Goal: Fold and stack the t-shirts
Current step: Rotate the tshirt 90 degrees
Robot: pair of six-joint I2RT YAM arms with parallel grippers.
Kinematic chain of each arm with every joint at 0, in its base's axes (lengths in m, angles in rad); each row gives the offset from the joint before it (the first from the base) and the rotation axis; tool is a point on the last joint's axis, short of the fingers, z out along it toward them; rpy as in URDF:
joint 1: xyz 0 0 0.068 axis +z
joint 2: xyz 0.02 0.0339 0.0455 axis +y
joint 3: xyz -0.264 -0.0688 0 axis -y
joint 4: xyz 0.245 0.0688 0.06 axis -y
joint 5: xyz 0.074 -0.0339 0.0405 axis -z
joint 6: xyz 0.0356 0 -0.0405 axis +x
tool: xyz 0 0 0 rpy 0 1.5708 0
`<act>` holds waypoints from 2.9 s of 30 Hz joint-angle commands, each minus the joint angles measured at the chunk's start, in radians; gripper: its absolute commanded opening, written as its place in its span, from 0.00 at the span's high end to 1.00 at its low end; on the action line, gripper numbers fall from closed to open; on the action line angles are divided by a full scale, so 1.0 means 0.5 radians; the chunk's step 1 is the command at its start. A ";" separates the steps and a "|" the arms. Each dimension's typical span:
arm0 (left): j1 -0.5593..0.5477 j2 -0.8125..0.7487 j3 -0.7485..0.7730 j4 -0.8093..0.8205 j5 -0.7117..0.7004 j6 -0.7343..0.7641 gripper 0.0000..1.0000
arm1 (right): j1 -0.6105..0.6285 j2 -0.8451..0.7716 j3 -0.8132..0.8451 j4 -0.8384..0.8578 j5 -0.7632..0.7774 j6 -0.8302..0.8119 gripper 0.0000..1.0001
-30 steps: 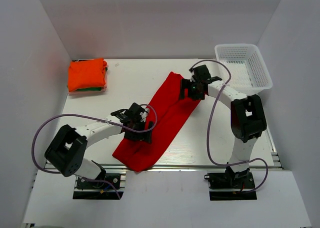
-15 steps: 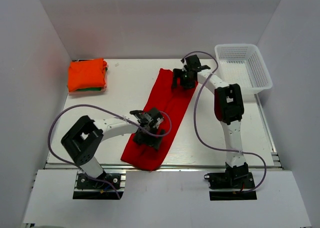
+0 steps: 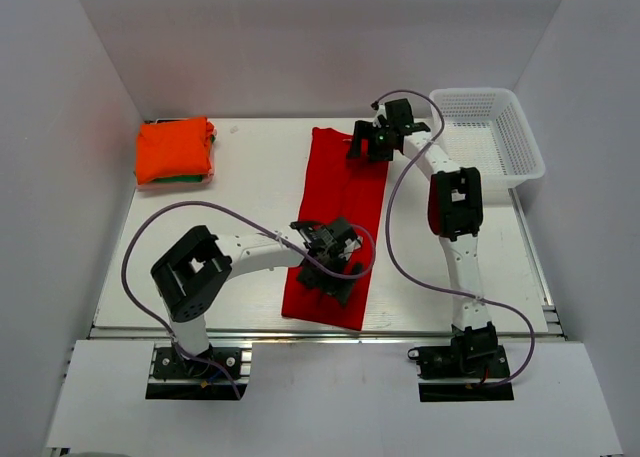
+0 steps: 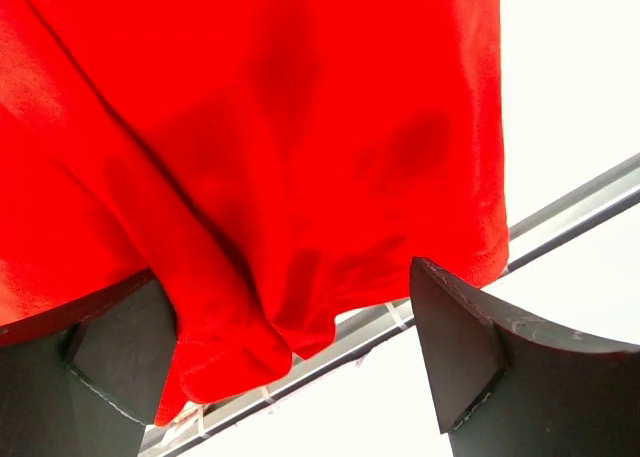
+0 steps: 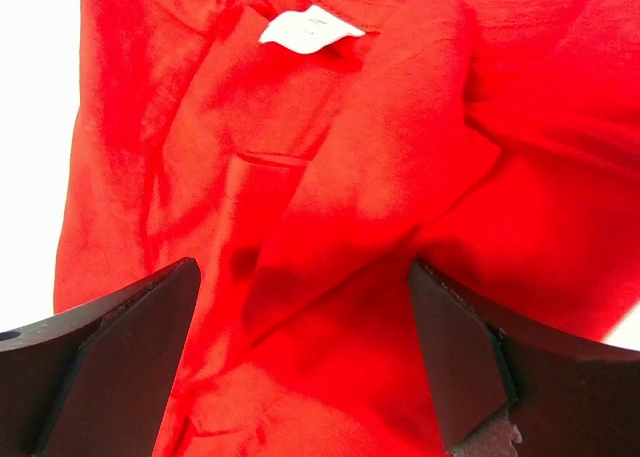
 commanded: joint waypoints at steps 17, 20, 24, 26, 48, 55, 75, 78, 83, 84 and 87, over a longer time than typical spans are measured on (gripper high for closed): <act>-0.178 -0.255 -0.241 0.198 0.111 -0.042 0.01 | -0.048 -0.968 -0.626 -0.088 -0.013 -0.155 0.10; -0.221 -0.255 -0.198 0.256 0.135 -0.005 0.01 | -0.054 -1.066 -0.724 -0.070 -0.006 -0.155 0.10; -0.242 -0.301 -0.127 0.280 0.120 0.035 0.01 | -0.067 -1.219 -0.886 -0.033 0.006 -0.155 0.10; -0.261 -0.319 -0.103 0.281 0.120 0.035 0.01 | -0.067 -1.247 -0.954 -0.017 0.006 -0.155 0.10; -0.181 -0.669 -0.477 0.296 -0.770 -0.244 0.01 | -0.060 -2.909 -2.896 0.556 0.126 0.188 0.10; -0.141 -0.601 -0.529 0.513 -0.568 -0.202 0.01 | -0.054 -3.192 -2.967 0.385 0.171 0.164 0.10; -0.141 -0.617 -0.578 0.787 0.162 0.022 0.01 | -0.064 -3.318 -3.007 0.286 0.196 0.127 0.10; -0.141 -0.546 -0.532 0.762 0.218 0.041 0.01 | -0.054 -3.321 -3.010 0.280 0.208 0.127 0.10; -0.141 -0.408 -0.514 0.781 0.335 0.041 0.01 | -0.067 -3.321 -3.016 0.286 0.221 0.127 0.10; -0.141 -0.387 -0.495 0.781 0.335 0.041 0.01 | -0.067 -3.315 -3.019 0.286 0.221 0.121 0.10; -0.141 -0.340 -0.452 0.781 0.353 0.059 0.01 | -0.067 -3.315 -3.019 0.274 0.233 0.124 0.10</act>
